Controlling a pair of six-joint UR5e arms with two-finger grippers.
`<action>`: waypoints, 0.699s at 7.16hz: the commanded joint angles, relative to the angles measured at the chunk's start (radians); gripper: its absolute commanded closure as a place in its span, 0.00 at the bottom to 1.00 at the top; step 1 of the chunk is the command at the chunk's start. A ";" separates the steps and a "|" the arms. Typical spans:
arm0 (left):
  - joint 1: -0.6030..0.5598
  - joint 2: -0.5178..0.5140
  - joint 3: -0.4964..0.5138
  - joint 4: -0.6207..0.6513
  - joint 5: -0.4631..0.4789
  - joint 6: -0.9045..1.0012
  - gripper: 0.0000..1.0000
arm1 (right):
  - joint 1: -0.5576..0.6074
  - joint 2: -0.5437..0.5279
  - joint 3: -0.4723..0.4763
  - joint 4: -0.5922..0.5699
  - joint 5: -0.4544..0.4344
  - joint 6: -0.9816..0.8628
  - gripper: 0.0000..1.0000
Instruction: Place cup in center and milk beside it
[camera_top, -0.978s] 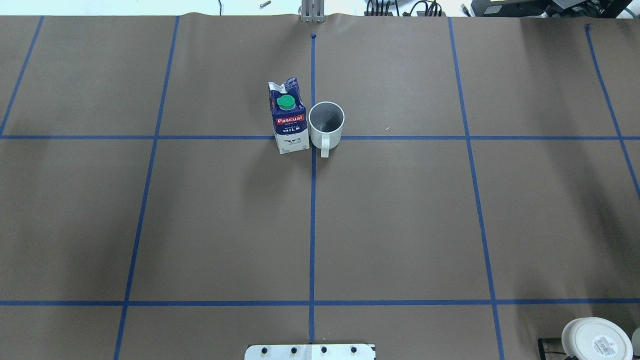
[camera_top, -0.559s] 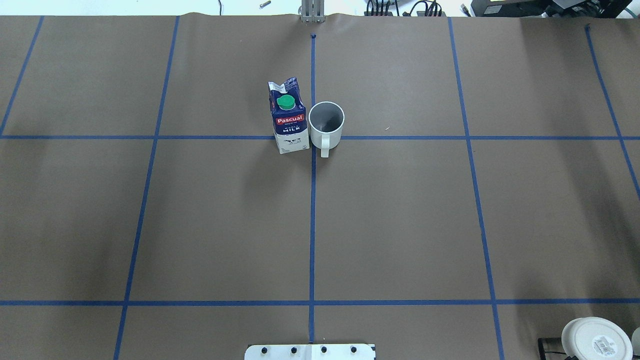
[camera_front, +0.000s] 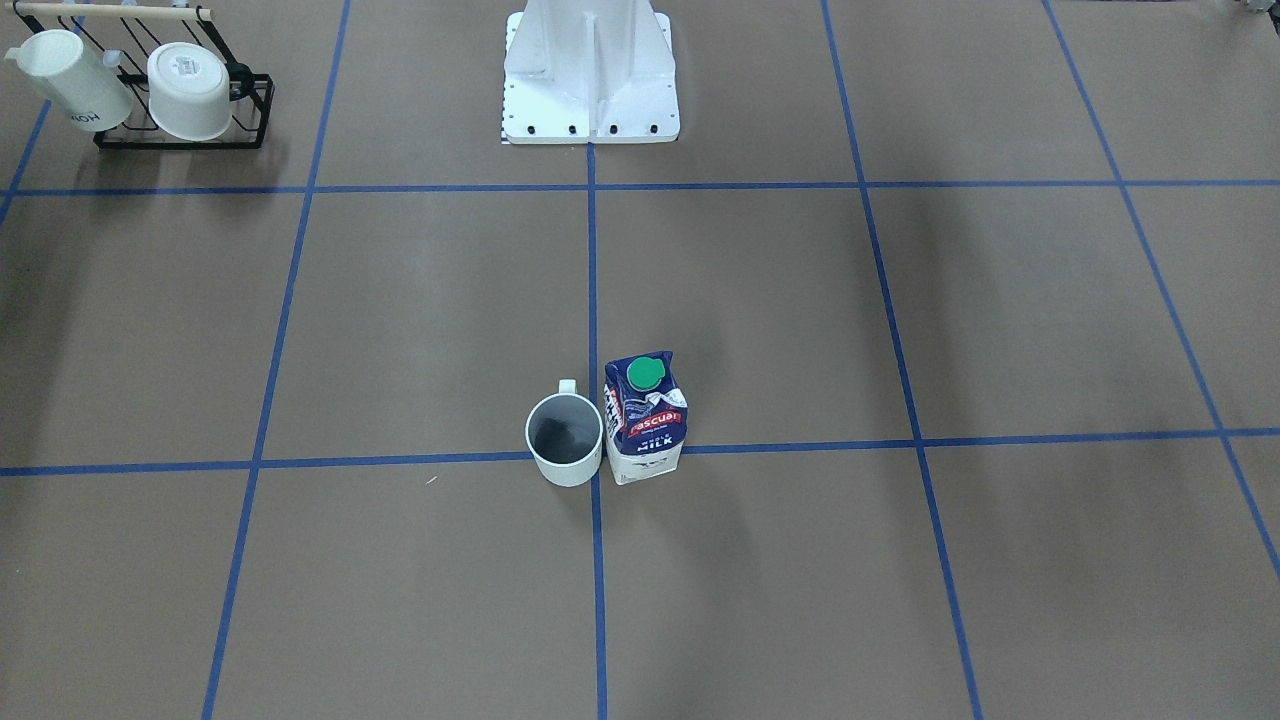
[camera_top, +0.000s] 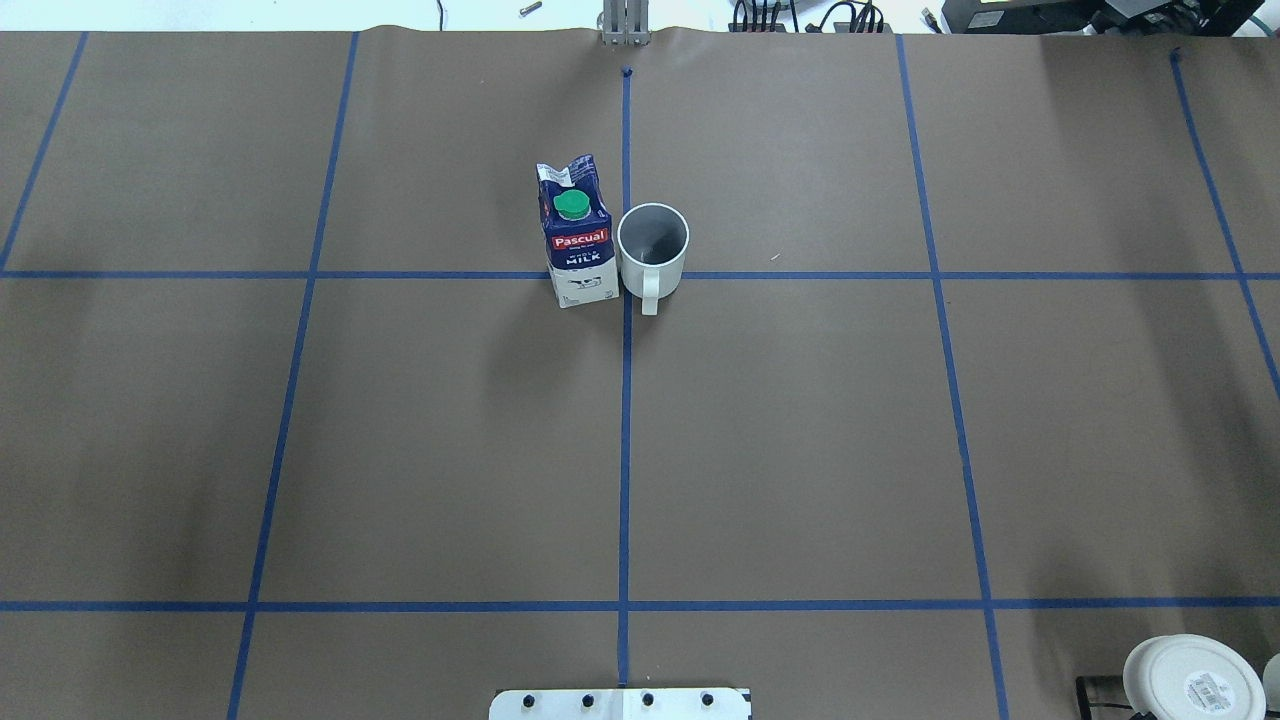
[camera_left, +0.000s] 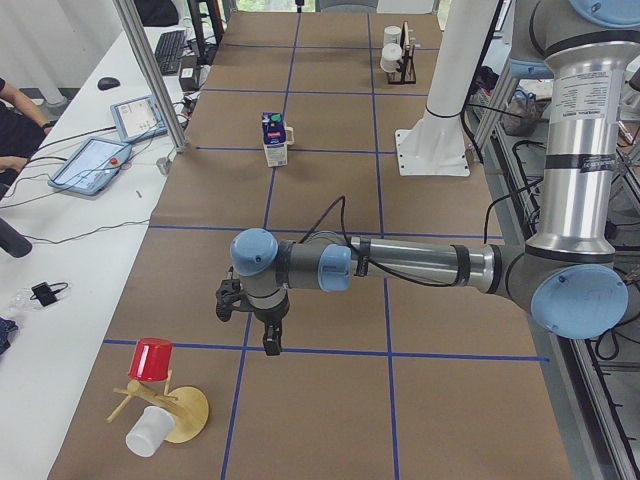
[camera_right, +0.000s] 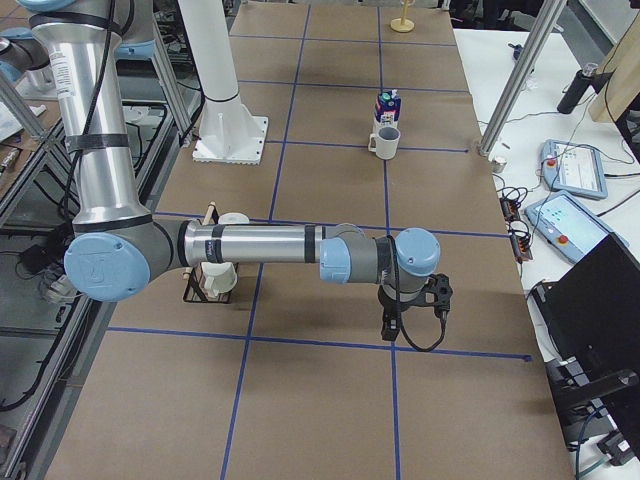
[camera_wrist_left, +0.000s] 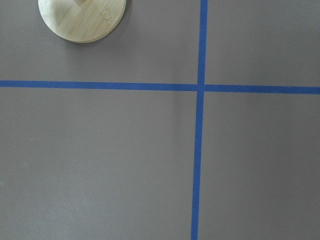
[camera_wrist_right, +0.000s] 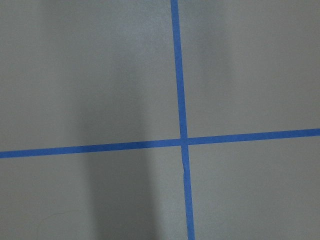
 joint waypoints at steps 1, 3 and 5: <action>-0.005 -0.001 -0.001 0.001 -0.011 -0.002 0.02 | 0.002 0.001 -0.001 0.002 -0.006 -0.006 0.00; -0.008 -0.001 -0.007 0.001 -0.011 -0.003 0.02 | 0.002 -0.002 -0.001 0.002 -0.002 -0.006 0.00; -0.037 -0.001 -0.007 0.000 -0.018 0.001 0.02 | 0.002 -0.003 0.005 0.002 0.004 -0.008 0.00</action>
